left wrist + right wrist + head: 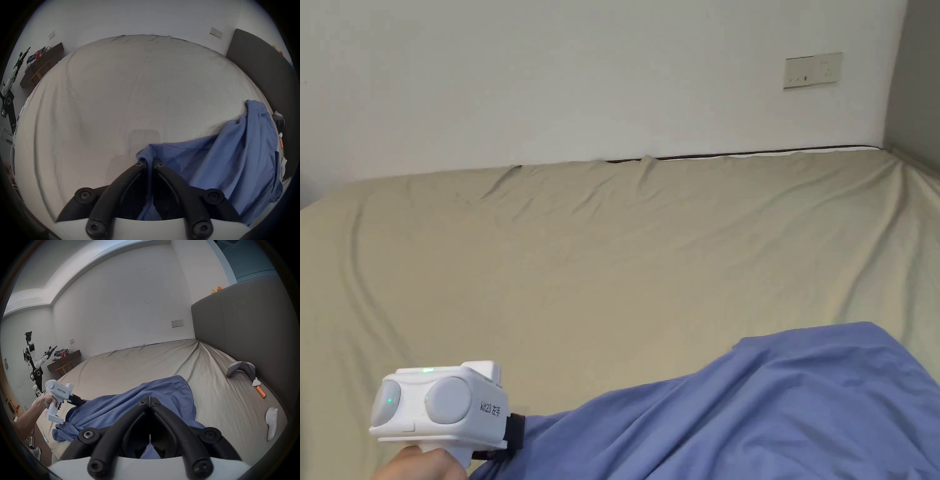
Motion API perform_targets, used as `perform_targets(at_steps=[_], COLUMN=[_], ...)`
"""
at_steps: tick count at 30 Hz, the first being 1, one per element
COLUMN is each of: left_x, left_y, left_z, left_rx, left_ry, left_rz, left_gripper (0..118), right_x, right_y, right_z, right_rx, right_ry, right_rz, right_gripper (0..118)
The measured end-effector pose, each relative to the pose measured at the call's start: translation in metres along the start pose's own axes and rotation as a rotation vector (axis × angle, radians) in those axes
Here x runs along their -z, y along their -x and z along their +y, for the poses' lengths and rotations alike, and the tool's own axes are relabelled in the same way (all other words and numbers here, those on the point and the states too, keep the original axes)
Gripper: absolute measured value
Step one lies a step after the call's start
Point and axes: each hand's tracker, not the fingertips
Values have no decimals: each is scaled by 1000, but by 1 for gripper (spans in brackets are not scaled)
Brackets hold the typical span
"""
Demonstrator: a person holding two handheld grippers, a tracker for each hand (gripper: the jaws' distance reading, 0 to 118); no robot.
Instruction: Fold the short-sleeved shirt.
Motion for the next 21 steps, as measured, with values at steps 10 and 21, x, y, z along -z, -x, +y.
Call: perform_targets(at_steps=[10,21], left_x=[-1,-3], left_y=[4,7], left_z=[-12,-11], left_rx=[-33,-80], left_ry=[-33,-62], left_rz=[-33,-69], left_gripper=[4,4], right_x=[108,285], right_y=[-55,-112], right_z=[59,10], right_rx=[19,-69], right_ry=[199,697], right_rz=[-49,-155], right_gripper=[118,109])
